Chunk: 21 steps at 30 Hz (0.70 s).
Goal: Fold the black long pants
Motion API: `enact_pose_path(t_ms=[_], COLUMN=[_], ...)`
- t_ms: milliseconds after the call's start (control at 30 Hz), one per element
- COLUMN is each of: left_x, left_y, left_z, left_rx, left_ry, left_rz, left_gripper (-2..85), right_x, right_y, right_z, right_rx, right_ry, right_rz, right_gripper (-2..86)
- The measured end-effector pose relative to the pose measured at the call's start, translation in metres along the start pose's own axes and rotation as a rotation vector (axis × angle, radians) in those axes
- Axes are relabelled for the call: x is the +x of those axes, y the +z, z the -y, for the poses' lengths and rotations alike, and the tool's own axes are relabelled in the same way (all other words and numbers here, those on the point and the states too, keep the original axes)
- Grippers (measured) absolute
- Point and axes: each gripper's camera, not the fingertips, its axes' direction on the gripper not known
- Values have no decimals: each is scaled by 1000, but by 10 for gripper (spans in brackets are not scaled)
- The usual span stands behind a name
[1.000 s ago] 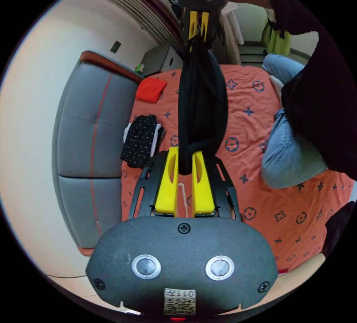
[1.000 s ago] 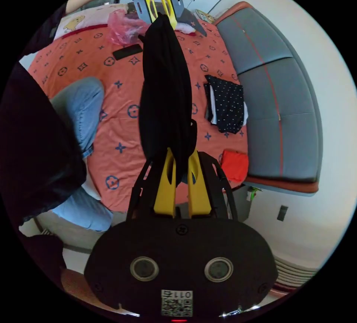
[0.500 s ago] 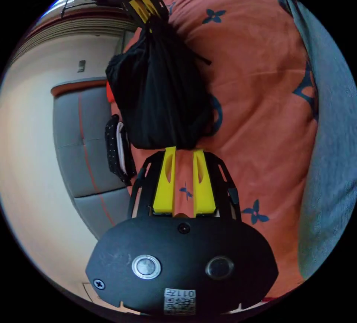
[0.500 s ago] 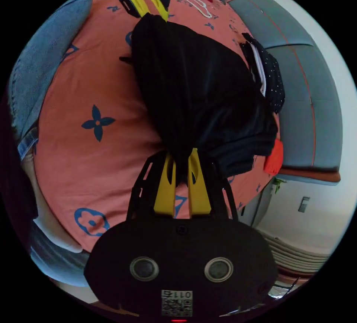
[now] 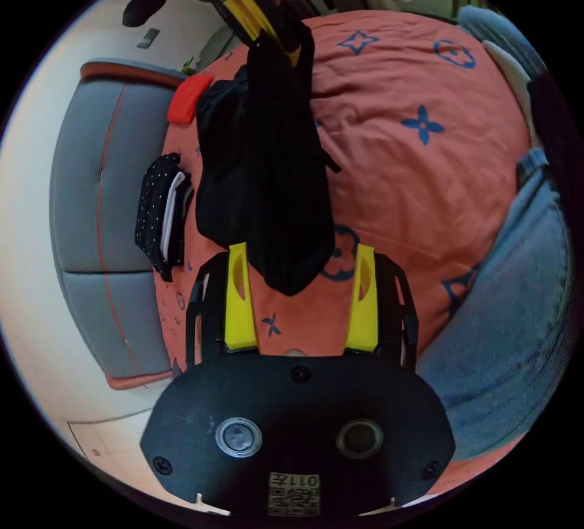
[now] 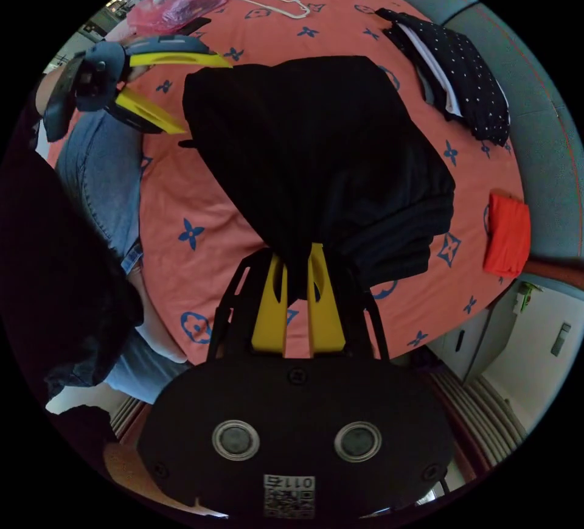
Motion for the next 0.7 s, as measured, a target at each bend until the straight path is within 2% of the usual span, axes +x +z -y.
enact_pose_path(t_ms=[200, 300, 467, 633, 700], left_x=[-4, -26, -47, -136, -173], left_y=[16, 7, -38, -119, -134], left_z=[21, 18, 11, -5, -7], left_rx=[-20, 17, 77, 215, 219], left_ry=[34, 8, 160, 194, 188], left_rz=[202, 92, 100, -183, -242], left_gripper=[87, 62, 49, 44, 43], right_x=[14, 3, -35, -40, -34], right_y=[-10, -3, -39, -126, -153], right_z=[-2, -3, -22, -46, -45], right_rx=[46, 39, 67, 122, 149], right_ry=[22, -21, -165, -242, -240], right_rz=[-15, -96, -292, -220, -188], right_gripper=[62, 56, 40, 22, 17])
